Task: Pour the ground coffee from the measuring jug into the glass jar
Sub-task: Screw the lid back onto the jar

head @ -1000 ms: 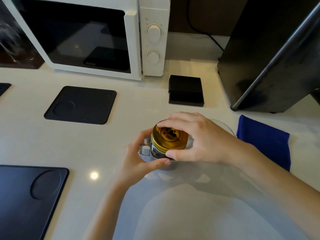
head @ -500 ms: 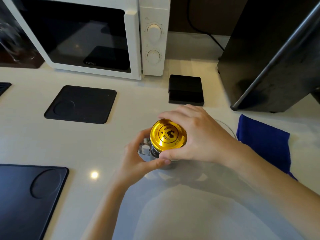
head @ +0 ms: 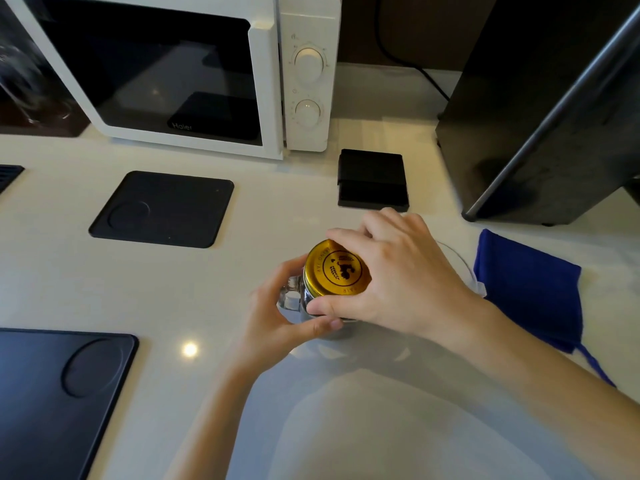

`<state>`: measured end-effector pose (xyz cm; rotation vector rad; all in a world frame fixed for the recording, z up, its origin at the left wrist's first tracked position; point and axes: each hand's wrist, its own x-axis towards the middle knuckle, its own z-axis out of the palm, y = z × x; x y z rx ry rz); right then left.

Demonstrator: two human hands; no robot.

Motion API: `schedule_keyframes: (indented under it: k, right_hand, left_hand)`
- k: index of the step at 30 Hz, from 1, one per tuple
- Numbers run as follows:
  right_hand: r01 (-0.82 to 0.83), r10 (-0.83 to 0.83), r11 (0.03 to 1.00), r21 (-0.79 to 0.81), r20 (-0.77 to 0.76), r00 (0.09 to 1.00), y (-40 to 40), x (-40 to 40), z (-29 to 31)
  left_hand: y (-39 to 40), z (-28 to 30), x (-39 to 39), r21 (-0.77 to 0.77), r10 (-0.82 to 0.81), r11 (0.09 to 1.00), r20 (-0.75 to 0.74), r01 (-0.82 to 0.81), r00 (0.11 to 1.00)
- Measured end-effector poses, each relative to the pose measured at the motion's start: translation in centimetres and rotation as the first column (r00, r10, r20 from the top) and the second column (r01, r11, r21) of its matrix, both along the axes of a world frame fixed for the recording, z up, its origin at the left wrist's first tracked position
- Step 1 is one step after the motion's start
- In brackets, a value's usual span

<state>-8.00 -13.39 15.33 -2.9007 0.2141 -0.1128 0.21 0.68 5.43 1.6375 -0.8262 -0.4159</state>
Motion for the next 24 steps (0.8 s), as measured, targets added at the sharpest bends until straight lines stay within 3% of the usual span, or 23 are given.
schedule_keyframes:
  k: [4,7,10,14,16,24]
  right_hand:
    - [0.021,-0.022,0.993,-0.118,-0.009,1.0,-0.5,-0.7,0.3]
    - [0.042,-0.034,0.994,-0.099,0.078,0.996,-1.3,-1.3,0.8]
    - [0.008,-0.008,1.0,0.001,0.133,0.991,-1.9,-1.2,1.2]
    - [-0.191,0.222,0.945,0.266,-0.094,0.97,-1.9,-0.3,0.9]
    - [-0.239,0.268,0.944,0.227,-0.109,0.957,-1.9,-0.2,0.4]
    - [-0.149,0.146,0.984,0.098,0.04,0.988,-3.1,-0.4,1.5]
  left_hand:
    - [-0.1,0.0,0.1,0.004,-0.009,1.0,0.018,0.009,1.0]
    - [0.0,0.2,0.0,-0.005,-0.01,1.0,0.004,0.011,1.0]
    - [0.0,0.4,-0.1,-0.002,-0.001,1.0,0.001,0.001,1.0]
    - [-0.1,0.3,-0.2,-0.015,-0.003,1.0,0.004,0.003,1.0]
    - [0.0,0.2,-0.1,-0.008,-0.002,1.0,0.015,0.002,1.0]
    - [0.0,0.3,-0.1,0.001,-0.006,1.0,-0.009,0.006,1.0]
